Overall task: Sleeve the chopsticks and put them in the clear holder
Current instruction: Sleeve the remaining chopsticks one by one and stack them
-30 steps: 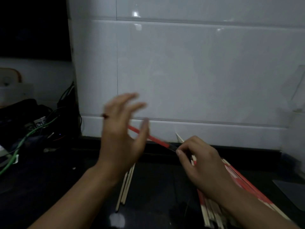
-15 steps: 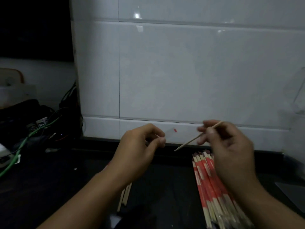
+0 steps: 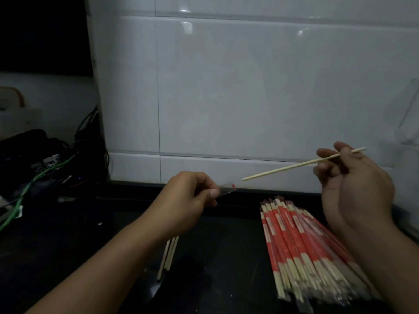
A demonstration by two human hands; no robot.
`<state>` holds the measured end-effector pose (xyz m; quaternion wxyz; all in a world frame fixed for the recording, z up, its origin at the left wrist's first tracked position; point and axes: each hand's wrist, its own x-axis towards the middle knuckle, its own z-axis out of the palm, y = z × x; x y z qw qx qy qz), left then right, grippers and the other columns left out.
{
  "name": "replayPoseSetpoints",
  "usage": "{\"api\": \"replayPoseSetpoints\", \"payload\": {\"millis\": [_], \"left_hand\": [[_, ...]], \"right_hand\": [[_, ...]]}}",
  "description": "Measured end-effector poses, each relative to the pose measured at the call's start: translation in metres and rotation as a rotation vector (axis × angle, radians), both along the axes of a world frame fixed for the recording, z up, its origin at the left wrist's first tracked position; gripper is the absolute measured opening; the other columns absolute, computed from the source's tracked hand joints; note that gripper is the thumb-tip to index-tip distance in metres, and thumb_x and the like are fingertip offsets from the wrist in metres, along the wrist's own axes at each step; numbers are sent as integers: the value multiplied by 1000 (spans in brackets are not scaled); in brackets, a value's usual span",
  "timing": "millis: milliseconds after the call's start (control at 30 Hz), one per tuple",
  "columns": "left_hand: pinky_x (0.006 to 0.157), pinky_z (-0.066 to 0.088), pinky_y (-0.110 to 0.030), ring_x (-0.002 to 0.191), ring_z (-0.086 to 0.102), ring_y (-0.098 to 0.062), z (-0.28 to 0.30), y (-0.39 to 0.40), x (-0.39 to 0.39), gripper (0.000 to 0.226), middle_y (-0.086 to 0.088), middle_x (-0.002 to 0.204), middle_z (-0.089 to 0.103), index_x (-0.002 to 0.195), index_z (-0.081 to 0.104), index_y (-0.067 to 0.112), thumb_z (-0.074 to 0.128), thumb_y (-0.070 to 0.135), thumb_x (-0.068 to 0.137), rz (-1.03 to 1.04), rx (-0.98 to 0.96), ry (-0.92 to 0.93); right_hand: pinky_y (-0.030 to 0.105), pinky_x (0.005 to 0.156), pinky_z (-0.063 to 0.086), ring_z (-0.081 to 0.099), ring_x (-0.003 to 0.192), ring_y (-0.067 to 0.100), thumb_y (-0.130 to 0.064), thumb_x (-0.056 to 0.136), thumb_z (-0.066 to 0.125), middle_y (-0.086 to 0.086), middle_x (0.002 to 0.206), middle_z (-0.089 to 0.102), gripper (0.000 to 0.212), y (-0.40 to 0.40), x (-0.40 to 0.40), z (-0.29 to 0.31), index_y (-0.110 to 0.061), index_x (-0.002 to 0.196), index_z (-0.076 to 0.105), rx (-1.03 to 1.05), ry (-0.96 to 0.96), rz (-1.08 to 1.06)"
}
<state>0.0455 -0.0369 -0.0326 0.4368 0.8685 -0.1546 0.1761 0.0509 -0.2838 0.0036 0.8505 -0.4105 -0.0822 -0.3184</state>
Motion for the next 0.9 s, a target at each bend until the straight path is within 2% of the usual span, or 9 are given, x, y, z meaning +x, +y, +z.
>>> {"api": "replayPoseSetpoints", "payload": {"millis": [300, 467, 600, 767, 833, 900], "left_hand": [[74, 56, -29, 73, 69, -4, 1, -2, -3, 17, 9, 73, 74, 80, 68, 27, 64, 19, 95, -23, -12, 3], [85, 59, -44, 80, 71, -11, 3, -3, -5, 15, 6, 77, 74, 83, 68, 26, 64, 18, 95, -63, -22, 27], [85, 58, -47, 81, 72, -13, 4, -5, -7, 13, 4, 79, 75, 85, 68, 26, 64, 17, 95, -98, -44, 22], [82, 59, -44, 77, 71, -16, 5, -8, -10, 10, 1, 77, 74, 89, 70, 23, 64, 18, 95, -137, -107, 34], [81, 60, -44, 76, 71, -17, 5, -8, -10, 10, 1, 77, 75, 89, 71, 22, 64, 18, 95, -132, -125, 37], [80, 60, -44, 74, 71, -16, 4, -7, -8, 10, 2, 76, 74, 88, 71, 24, 65, 19, 94, -112, -137, 38]], "right_hand": [[19, 55, 49, 53, 51, 10, -10, 103, 41, 2, 66, 69, 19, 4, 1, -6, -9, 98, 59, -67, 2, 26], [19, 56, 50, 53, 52, 10, -10, 103, 41, 2, 68, 68, 19, 8, -2, -8, -9, 100, 60, -77, 10, 42], [19, 58, 51, 55, 53, 9, -10, 103, 42, 4, 71, 71, 18, 13, -6, -8, -9, 110, 59, -113, 30, 47], [24, 58, 53, 65, 58, 17, -7, 102, 46, 7, 87, 76, 34, 29, -12, -20, -25, 130, 44, -419, 31, -95], [24, 55, 54, 67, 58, 19, -8, 100, 50, 3, 90, 76, 35, 36, -12, -27, -21, 132, 46, -569, 19, -123], [24, 58, 55, 71, 67, 17, -11, 99, 52, -2, 101, 75, 36, 43, -11, -35, -21, 133, 52, -700, 47, -56]]}}
